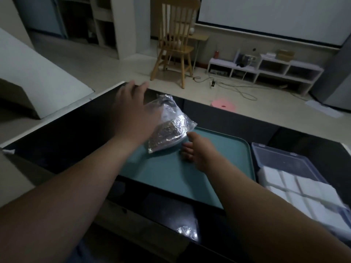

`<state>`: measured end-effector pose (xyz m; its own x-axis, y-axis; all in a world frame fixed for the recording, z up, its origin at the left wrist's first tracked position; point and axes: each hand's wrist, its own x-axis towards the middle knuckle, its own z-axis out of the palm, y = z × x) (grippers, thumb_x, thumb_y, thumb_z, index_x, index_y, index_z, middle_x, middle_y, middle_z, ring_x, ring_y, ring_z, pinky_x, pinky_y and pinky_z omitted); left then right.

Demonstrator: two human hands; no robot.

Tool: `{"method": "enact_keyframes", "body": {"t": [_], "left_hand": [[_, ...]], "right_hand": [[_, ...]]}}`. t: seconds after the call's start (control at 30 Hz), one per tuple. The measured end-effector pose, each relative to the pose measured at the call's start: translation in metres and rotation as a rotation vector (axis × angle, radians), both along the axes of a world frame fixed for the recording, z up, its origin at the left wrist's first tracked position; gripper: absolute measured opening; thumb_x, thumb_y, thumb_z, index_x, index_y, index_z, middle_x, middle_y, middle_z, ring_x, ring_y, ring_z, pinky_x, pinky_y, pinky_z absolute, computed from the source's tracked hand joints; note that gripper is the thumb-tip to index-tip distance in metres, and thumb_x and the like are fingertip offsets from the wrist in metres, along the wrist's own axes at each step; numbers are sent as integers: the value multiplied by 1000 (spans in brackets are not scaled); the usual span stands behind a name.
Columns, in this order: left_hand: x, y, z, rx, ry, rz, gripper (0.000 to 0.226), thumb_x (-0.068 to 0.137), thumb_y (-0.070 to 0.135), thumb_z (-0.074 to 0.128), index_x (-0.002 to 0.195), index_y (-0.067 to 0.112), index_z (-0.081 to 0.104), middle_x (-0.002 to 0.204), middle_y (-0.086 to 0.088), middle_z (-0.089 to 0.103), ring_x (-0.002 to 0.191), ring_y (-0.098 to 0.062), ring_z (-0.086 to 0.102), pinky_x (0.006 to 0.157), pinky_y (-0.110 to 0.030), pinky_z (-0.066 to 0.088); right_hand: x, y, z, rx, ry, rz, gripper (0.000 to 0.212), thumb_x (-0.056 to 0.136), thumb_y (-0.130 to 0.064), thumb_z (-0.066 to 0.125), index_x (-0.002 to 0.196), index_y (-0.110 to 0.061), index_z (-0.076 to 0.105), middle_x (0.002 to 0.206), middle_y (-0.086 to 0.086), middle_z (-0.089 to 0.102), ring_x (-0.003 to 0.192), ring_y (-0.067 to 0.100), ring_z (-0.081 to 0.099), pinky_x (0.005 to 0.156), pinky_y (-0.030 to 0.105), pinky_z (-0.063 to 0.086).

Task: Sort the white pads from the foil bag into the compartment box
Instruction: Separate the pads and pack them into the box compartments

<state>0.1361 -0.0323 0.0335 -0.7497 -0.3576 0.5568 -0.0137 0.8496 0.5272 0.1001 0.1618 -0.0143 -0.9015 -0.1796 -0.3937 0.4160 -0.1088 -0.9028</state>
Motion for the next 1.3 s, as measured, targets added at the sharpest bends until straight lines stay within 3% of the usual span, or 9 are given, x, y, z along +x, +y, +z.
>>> {"method": "enact_keyframes", "body": {"t": [0.13,0.33,0.47,0.57,0.73,0.83,0.97,1.2,1.3], "left_hand": [[-23,-5,-7,180,-302,-103,81,81,71,64,151,45,32,155,-2,39,146,-31,30,114,-61,28],[-33,5,-26,388,-366,-190,56,80,63,65,128,35,56,105,9,62,104,-22,63,100,-51,49],[-26,14,-30,402,-428,-214,36,92,48,68,116,22,63,108,1,68,96,-21,65,89,-35,52],[-23,19,-33,375,-487,-200,48,90,54,66,124,21,56,116,-4,68,99,-23,66,93,-38,52],[-27,29,-42,370,-609,-152,79,93,63,54,153,14,33,145,-13,55,128,-35,55,104,-41,44],[-32,28,-48,341,-634,-154,44,100,51,49,119,13,59,126,-14,66,111,-34,61,90,-38,47],[-34,22,-57,254,-620,-149,13,100,32,56,93,22,60,114,-9,69,105,-31,61,82,-34,45],[-42,20,-66,248,-568,-82,16,95,25,54,80,22,59,96,-6,68,86,-28,60,71,-34,43],[-43,19,-64,287,-507,18,22,99,30,51,88,13,61,100,-12,68,89,-34,60,73,-33,38]], "right_hand": [[-4,-12,6,93,149,-47,32,90,5,39,98,-7,67,72,8,58,53,13,44,50,24,33],[-1,5,2,1023,1145,145,33,86,-19,70,117,-17,78,130,11,64,119,32,50,101,36,42],[-15,-4,-7,1242,1005,393,75,77,-66,56,141,-28,61,146,4,60,135,30,52,114,51,42],[-22,-8,-20,1570,921,694,68,100,-53,33,161,-24,36,167,5,35,153,30,31,125,48,26],[-27,-15,-19,1657,976,661,94,82,-60,-3,162,-24,31,170,6,28,156,29,23,126,48,22],[-18,-26,13,1728,1065,837,70,98,-55,19,152,-20,45,160,8,43,148,29,38,123,44,30],[-20,-37,26,1775,1010,803,52,99,-53,40,136,-21,60,139,8,62,127,31,59,104,46,52],[-12,-49,27,1898,1103,795,53,102,-41,26,129,-15,63,131,14,64,120,37,62,81,46,50],[-1,-45,23,1699,1101,732,51,84,-54,32,114,-25,61,115,8,64,109,33,67,80,41,51]]}}
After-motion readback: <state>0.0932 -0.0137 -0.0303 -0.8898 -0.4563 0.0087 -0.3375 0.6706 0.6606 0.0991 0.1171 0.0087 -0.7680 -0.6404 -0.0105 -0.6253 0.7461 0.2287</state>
